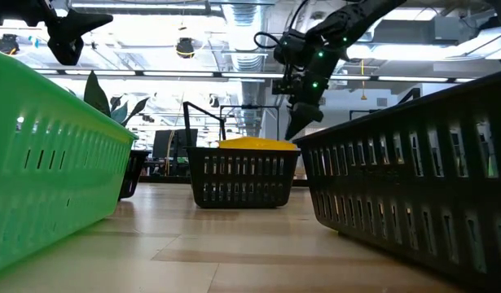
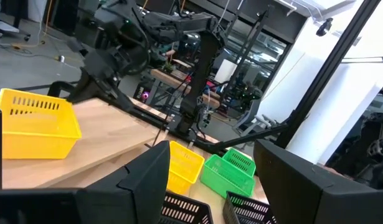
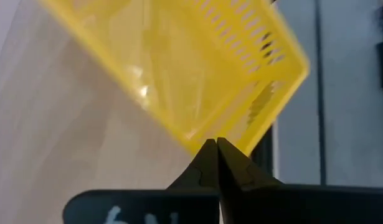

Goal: Stack baskets on shelf by color
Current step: Put the left yellow bin into the shelf

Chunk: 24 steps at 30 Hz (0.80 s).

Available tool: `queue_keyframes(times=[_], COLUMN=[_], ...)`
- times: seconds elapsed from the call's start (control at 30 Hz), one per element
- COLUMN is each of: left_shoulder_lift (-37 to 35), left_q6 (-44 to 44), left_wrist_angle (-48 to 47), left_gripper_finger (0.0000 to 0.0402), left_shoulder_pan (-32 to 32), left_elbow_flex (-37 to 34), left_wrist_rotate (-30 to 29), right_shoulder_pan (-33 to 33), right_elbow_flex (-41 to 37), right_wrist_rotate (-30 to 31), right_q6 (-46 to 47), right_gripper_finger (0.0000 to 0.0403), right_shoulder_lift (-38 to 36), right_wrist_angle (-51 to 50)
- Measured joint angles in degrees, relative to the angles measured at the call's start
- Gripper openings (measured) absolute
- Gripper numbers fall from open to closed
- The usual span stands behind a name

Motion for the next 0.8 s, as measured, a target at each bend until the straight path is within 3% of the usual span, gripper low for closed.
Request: queue_keyframes(times=[0.17,0.27,0.4,0.47,0.7,0.8], left_shoulder_lift=[0.00,-0.01,0.01,0.01,0.01,-0.01], left_q6=[0.00,0.00,0.75,1.35,1.16,0.77], left_wrist_angle=[-0.02,-0.02,-0.04,-0.02,-0.04,-0.04], left_gripper_finger=[0.0221,0.0221,0.0221,0.0221,0.0221,0.0221], left_shoulder_pan=[0.00,0.00,0.00,0.00,0.00,0.00], left_elbow_flex=[0.00,0.00,0.00,0.00,0.00,0.01], left_wrist_rotate=[0.02,0.00,-0.03,-0.40,-0.85,-0.84], right_shoulder_pan=[-0.84,0.30,3.82,6.17,10.46,10.22], right_elbow_flex=[0.00,0.89,3.44,3.50,4.01,3.57], right_wrist_rotate=[0.02,-0.46,-8.54,-8.81,0.54,3.25], right_q6=[1.28,8.35,18.48,18.87,25.39,28.80], right_gripper_finger=[0.0018,0.0027,0.0047,0.0067,0.0168,0.0199], right_shoulder_lift=[0.00,-0.22,-0.96,-0.76,3.53,5.65], right_wrist_angle=[6.59,8.84,12.50,13.67,21.82,20.03])
